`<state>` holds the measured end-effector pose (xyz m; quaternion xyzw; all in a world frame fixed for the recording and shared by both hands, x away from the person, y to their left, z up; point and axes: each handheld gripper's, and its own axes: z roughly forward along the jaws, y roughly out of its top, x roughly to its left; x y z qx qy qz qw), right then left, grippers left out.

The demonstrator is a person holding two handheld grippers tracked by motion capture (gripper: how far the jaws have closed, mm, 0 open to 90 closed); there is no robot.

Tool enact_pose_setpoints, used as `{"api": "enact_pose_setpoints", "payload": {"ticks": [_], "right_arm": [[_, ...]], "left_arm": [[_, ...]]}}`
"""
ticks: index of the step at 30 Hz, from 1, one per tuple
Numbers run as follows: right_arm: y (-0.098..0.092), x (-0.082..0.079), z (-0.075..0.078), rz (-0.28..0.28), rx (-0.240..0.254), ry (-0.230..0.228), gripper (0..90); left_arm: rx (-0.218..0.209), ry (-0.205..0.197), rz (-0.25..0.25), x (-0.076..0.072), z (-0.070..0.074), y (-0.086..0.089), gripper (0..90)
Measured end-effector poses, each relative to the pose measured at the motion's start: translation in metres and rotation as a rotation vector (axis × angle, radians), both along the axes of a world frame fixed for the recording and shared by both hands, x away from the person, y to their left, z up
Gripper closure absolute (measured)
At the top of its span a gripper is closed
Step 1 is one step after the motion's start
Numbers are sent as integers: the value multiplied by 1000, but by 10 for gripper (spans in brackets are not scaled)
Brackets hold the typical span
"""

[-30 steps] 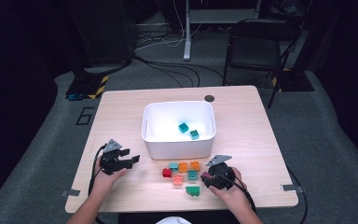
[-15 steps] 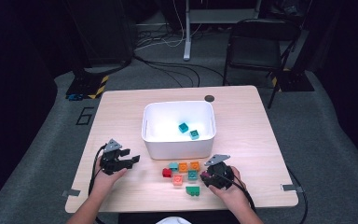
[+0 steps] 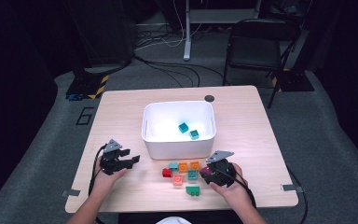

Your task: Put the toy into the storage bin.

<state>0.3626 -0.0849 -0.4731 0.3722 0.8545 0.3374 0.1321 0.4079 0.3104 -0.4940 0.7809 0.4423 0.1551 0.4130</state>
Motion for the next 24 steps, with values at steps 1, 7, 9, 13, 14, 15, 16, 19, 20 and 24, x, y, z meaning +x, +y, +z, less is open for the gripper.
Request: {"api": "enact_pose_setpoints", "payload": {"ticks": [1, 7, 9, 13, 14, 15, 16, 19, 20, 24], "right_arm": [[0, 0, 2, 6, 7, 0, 546], [2, 1, 19, 39, 18, -3, 546], [3, 1, 25, 48, 19, 3, 546], [4, 2, 37, 79, 31, 10, 546], [5, 3, 40, 83, 40, 17, 546], [5, 3, 43, 89, 46, 21, 546], [5, 4, 46, 97, 48, 18, 546], [6, 5, 57, 111, 55, 18, 546], [6, 5, 60, 117, 60, 21, 546], [8, 6, 73, 135, 64, 17, 546]], "left_arm": [[-1, -1, 1, 0, 0, 0, 398], [1, 1, 0, 0, 0, 0, 398], [1, 1, 1, 0, 0, 0, 398], [-1, 2, 2, -1, 0, 0, 398], [0, 1, 1, -1, 0, 0, 398], [0, 2, 2, -1, 0, 0, 398], [0, 2, 2, -1, 0, 0, 398], [-1, 3, 4, -1, 0, 0, 398], [-1, 2, 3, -1, 0, 0, 398], [-2, 1, 4, -1, 0, 0, 399]]}}
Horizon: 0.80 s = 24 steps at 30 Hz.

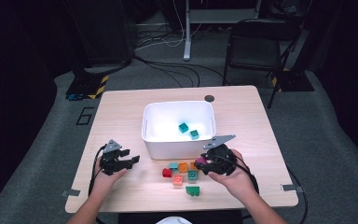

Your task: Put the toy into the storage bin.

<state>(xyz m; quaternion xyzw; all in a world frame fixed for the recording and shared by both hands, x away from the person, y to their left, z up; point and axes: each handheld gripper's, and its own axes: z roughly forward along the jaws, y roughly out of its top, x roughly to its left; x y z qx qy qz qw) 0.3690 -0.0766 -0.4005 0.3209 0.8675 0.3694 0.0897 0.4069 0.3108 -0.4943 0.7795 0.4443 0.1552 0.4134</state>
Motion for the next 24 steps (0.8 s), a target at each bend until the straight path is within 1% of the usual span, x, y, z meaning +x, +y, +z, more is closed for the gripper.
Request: {"api": "enact_pose_setpoints", "payload": {"ticks": [2, 4, 6, 12, 19, 22, 24], "right_arm": [[1, 1, 6, 7, 4, -8, 546], [2, 2, 12, 8, 11, -3, 546], [2, 3, 19, 17, 15, -7, 546], [5, 8, 40, 33, 8, -15, 546], [10, 16, 67, 39, -12, -58, 546], [12, 23, 77, 37, -9, -75, 546], [13, 27, 84, 29, -5, -76, 546]], "left_arm": [[0, 1, -1, 0, 0, 0, 399], [1, 1, -1, 0, 0, 0, 399], [0, 3, 2, 0, 0, 0, 398], [-3, 0, 2, 0, 0, 0, 399], [-1, 1, 2, 0, 0, 1, 399], [-2, 1, 3, 0, 0, 1, 399], [-2, 0, 3, 1, 0, 1, 399]]}}
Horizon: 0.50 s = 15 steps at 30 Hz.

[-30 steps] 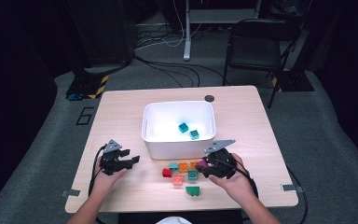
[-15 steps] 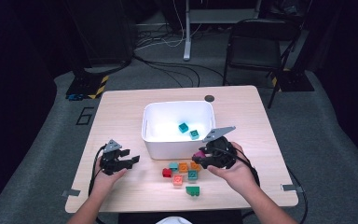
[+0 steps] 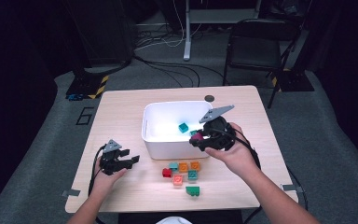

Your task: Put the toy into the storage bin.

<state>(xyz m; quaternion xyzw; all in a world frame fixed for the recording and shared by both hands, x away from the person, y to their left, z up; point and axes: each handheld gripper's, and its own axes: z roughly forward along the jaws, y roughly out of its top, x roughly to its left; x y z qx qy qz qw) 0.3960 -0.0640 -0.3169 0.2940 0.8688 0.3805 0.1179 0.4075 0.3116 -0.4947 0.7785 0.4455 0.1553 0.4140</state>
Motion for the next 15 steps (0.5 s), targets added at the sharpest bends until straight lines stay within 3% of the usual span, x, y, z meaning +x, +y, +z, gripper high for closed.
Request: {"api": "enact_pose_setpoints", "payload": {"ticks": [7, 15], "right_arm": [[5, 18, 19, -11, 10, -15, 546], [20, 38, 25, -29, -1, -28, 546]], "left_arm": [[2, 1, -4, 0, 0, 1, 399], [0, 3, -1, 1, 0, 1, 399]]}}
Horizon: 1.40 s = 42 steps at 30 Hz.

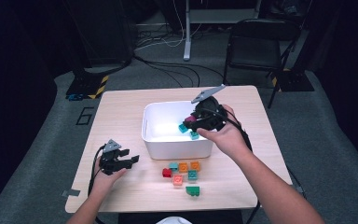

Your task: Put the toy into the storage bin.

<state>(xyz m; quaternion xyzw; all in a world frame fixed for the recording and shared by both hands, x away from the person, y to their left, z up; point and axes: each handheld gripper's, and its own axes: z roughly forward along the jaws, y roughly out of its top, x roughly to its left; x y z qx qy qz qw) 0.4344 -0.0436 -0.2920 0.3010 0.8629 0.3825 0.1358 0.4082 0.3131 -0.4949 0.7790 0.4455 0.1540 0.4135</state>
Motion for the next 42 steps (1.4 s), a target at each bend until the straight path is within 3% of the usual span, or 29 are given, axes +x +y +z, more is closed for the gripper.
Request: {"api": "enact_pose_setpoints", "payload": {"ticks": [4, 14, 23, 32, 41, 42], "right_arm": [[10, 12, -3, 12, -14, -14, 546], [34, 41, -16, -20, -18, -4, 546], [47, 71, -40, -49, -13, 20, 546], [55, 94, -58, -110, -3, 38, 546], [60, 111, -77, -190, -56, 68, 546], [59, 113, -80, -186, -55, 54, 546]], "left_arm": [[0, -1, 1, 0, 0, 0, 399], [-1, -3, 0, 0, 0, 1, 400], [2, 0, -3, 1, 0, 1, 399], [0, -5, -2, 1, -1, 0, 400], [1, -5, -3, 1, -1, 0, 399], [3, -4, -6, 2, -1, 1, 399]]}}
